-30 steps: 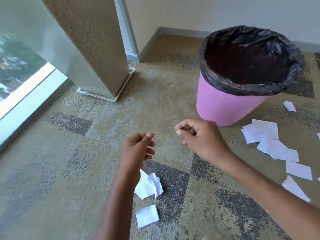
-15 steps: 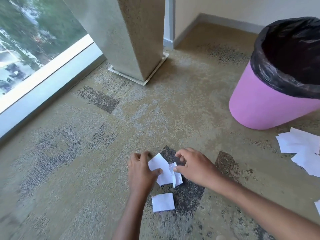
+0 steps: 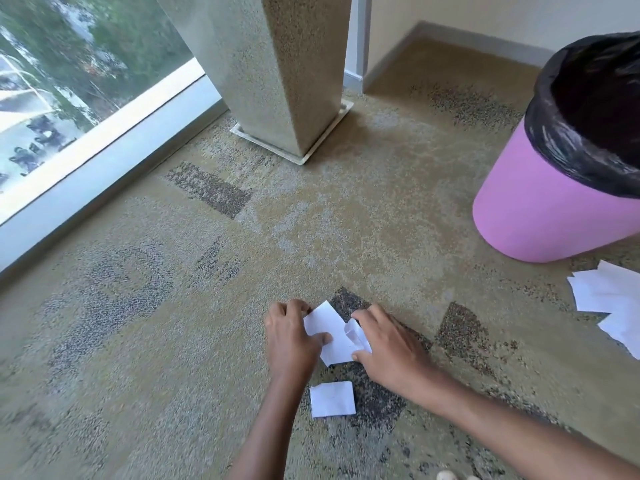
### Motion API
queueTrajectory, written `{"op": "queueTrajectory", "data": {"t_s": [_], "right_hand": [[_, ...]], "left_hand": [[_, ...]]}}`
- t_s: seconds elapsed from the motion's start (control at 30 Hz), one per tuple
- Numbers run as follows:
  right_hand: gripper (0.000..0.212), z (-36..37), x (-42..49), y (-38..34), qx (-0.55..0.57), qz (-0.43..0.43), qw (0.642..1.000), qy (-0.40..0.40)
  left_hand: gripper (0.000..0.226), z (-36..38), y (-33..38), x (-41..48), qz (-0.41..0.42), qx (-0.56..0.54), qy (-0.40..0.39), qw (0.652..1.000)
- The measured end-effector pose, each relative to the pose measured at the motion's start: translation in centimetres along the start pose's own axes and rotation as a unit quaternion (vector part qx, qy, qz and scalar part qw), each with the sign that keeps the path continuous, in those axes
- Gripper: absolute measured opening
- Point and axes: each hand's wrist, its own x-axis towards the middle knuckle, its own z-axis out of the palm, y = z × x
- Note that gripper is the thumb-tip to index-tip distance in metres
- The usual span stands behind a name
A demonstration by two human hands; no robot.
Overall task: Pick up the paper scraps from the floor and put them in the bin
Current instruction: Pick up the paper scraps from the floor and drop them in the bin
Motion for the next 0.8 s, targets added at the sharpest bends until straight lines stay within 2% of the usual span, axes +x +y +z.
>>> {"op": "queueTrajectory", "data": {"t_s": [0.3,0.5,0.67,0.8], "right_hand": [[0.045,0.19,0.11,0.09,-0.002,-0.013,1.000,0.002],[0.041,0.36,0.15,-0.09,-0.017,-0.025,1.000,0.000],[0.057,0.62,0.17,-0.14,-0.031,-0.029,0.999,-0.014],[0.056,0.62,0.20,-0.28,-0.030,-0.031,0.999,-0.008]], "left_hand": [[0.062,-0.31,-0.08,-0.12,-0.004,0.003,-0.001,1.000],[0.034,-0.74,-0.15,0.06,0.017,-0.013,0.006,1.000],[0.029,-0.19,-0.20,-0.29,0.021,0.007,-0.003,1.000],[0.023,0.02,-0.34,-0.53,0.023,0.002,-0.001,1.000]]}}
